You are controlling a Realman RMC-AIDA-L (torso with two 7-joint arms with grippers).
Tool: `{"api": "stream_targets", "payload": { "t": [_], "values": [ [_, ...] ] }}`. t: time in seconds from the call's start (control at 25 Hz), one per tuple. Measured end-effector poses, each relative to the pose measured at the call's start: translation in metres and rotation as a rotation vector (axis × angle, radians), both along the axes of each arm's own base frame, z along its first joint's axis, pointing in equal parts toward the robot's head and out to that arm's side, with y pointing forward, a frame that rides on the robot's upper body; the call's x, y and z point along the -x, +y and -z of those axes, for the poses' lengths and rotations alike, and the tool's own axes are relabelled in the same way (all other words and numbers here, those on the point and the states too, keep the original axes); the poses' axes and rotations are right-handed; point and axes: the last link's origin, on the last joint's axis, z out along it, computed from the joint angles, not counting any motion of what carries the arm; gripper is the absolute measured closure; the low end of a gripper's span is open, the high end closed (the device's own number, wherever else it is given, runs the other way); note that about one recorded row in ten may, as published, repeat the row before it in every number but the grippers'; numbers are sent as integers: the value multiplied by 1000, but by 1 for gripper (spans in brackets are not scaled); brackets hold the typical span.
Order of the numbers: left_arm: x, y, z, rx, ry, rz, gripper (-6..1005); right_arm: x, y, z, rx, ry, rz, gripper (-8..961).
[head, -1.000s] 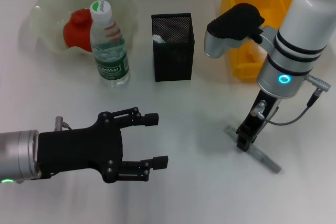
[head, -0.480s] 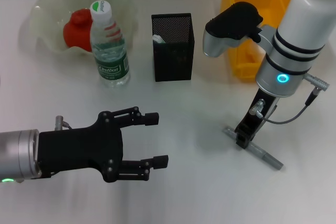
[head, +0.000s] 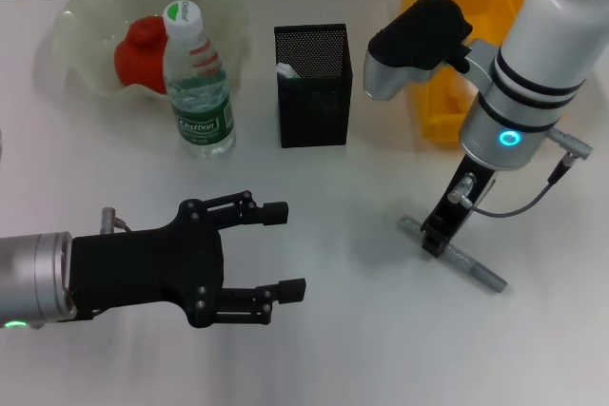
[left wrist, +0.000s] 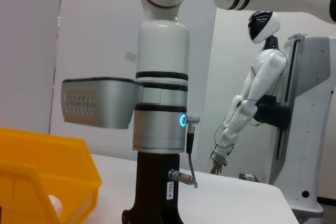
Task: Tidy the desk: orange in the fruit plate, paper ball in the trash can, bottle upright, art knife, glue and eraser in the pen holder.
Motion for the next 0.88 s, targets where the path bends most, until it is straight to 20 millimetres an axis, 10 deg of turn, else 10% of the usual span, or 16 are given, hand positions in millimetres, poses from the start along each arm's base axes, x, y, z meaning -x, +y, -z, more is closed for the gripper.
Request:
{"api": "stream_targets", "payload": {
  "t": [0.88],
  "values": [
    [0, 4, 1, -17, -1, -16, 171, 15, 6, -49, -301, 627, -240, 816]
  ]
}}
